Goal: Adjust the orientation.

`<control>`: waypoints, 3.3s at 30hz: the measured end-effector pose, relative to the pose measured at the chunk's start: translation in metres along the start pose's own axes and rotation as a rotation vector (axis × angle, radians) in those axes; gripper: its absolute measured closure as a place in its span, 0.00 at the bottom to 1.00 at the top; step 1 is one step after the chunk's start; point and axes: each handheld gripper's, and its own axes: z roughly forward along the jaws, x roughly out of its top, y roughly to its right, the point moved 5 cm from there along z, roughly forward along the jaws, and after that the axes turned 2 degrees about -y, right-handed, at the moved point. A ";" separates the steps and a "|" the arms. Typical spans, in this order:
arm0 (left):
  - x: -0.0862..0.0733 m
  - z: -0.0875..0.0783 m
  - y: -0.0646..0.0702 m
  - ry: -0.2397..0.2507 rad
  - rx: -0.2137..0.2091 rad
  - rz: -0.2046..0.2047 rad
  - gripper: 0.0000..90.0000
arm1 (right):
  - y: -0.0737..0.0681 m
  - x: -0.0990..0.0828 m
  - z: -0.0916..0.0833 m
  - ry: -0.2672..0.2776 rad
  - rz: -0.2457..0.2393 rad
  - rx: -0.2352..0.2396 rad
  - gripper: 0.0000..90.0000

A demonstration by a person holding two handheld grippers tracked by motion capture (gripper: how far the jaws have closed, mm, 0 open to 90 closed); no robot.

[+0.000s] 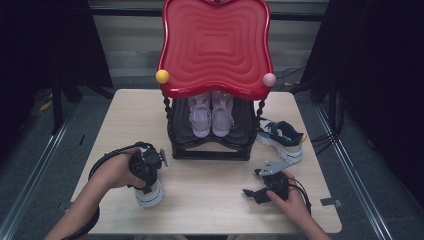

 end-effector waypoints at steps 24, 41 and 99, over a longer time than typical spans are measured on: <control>-0.004 -0.016 0.004 0.022 0.021 0.016 0.80 | 0.000 0.000 0.000 0.001 0.004 0.000 0.15; -0.008 -0.057 0.010 0.022 0.026 0.041 0.80 | 0.000 0.000 0.000 0.003 0.000 -0.002 0.15; -0.011 -0.210 0.009 0.090 0.049 -0.019 0.80 | 0.000 0.000 0.000 -0.002 0.000 -0.001 0.15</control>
